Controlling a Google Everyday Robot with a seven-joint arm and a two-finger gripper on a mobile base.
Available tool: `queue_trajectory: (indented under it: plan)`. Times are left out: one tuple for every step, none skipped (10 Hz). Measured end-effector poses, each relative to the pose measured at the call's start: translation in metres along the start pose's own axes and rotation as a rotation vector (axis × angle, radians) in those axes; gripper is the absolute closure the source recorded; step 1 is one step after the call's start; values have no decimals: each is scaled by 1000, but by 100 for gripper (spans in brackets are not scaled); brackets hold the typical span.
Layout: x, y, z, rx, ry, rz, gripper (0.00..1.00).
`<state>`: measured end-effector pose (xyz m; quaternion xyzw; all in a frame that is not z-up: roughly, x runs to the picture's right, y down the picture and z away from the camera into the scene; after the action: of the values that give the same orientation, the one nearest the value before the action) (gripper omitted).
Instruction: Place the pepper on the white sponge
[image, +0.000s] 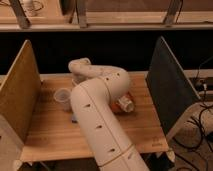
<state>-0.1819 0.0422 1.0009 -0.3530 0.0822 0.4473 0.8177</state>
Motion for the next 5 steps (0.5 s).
queue_trajectory:
  plan:
    - [-1,0,-2,3,-5,-2,96]
    - [-5,3,-4,2,-21,-8,100]
    - [-5,5,-5,4,-21,-11,100]
    - [-6,7,-7,4,-25,-15,100]
    - [-8,6,-12,8,-38,-16,100]
